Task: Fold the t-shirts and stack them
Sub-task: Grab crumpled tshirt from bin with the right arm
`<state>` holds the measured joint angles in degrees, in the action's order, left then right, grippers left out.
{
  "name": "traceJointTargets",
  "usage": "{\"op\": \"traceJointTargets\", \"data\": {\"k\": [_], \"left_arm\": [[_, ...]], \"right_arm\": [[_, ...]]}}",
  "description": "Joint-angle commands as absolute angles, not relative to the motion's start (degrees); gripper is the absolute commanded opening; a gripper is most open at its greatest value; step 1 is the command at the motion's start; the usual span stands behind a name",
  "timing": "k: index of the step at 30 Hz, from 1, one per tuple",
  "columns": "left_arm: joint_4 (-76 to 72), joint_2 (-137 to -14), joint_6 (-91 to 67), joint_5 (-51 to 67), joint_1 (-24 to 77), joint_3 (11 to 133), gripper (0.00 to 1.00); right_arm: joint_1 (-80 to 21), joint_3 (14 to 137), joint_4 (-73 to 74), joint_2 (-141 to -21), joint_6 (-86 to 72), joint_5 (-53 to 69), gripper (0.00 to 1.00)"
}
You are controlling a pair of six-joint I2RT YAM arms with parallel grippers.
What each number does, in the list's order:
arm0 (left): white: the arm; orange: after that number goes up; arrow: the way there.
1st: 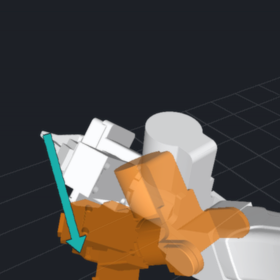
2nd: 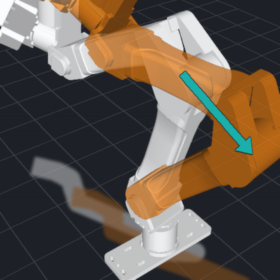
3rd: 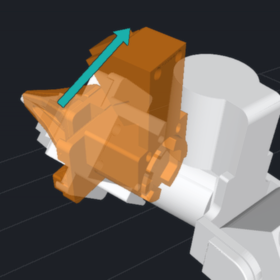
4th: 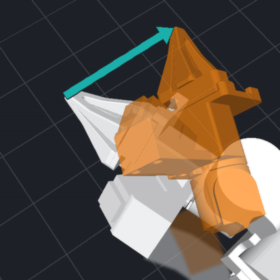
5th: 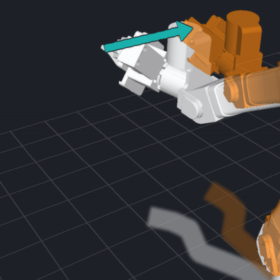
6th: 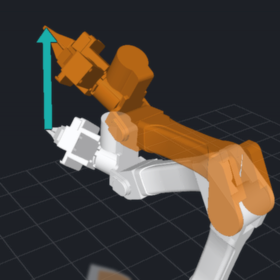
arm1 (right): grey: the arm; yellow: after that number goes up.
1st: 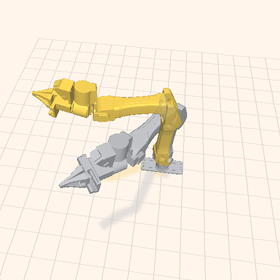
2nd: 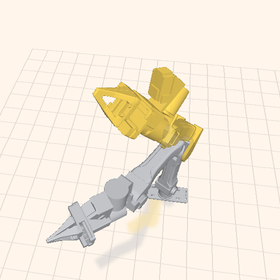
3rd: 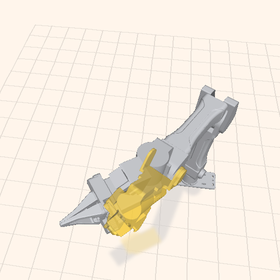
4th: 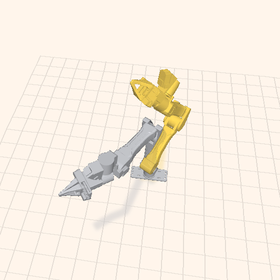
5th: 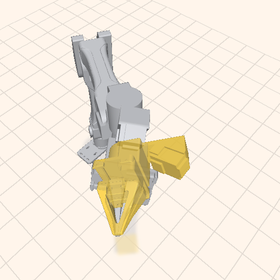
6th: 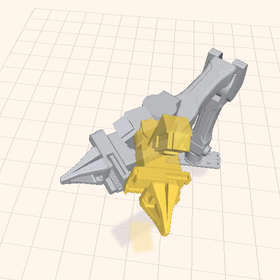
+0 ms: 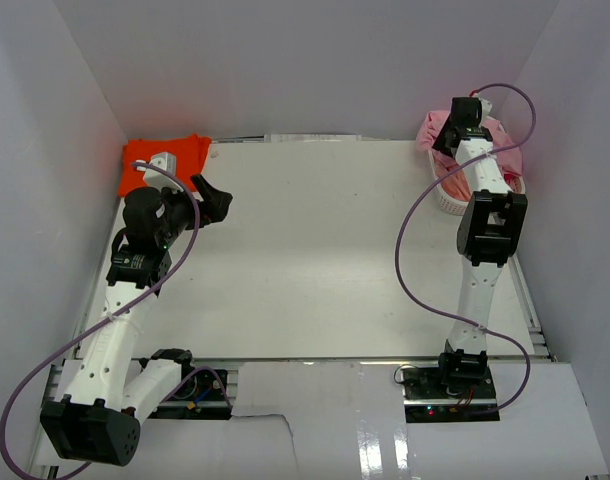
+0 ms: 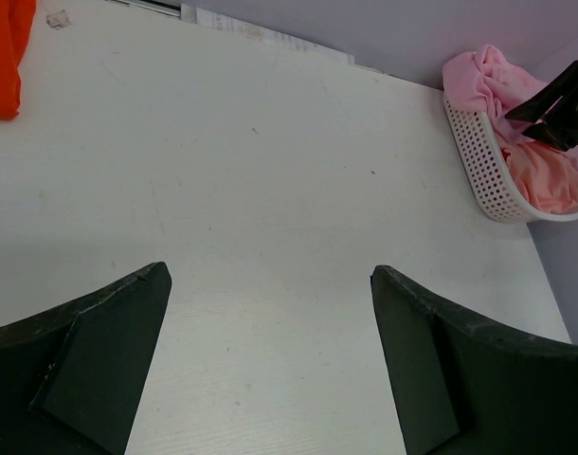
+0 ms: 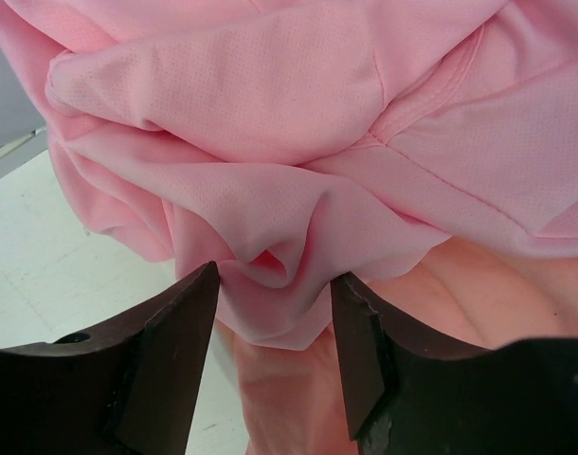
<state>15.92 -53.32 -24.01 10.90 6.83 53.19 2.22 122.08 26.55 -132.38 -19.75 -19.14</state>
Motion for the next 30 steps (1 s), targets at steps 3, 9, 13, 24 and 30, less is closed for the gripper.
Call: {"op": "traceJointTargets", "data": {"k": [3,9,13,24,30], "left_arm": [[16.0,-52.9,-23.6,10.9,6.2,53.1,0.98],[16.1,-53.1,-23.6,11.2,5.9,53.0,0.98],[16.1,-53.2,-23.6,11.6,5.6,53.0,0.98],[16.1,-53.1,-23.7,12.0,5.2,52.7,0.98],[16.0,-52.5,-23.9,11.2,5.2,52.7,0.98]], "right_arm": [[2.3,123.3,24.1,-133.7,-19.8,-18.6,0.52],[2.3,123.0,24.2,-133.2,-19.7,-18.7,0.12],[2.3,122.8,24.2,-131.9,-19.3,-17.0,0.08],[0.9,125.3,25.9,-119.7,-14.9,-1.6,0.08],[-0.7,120.4,25.3,-109.0,-14.5,11.2,0.08]]}}
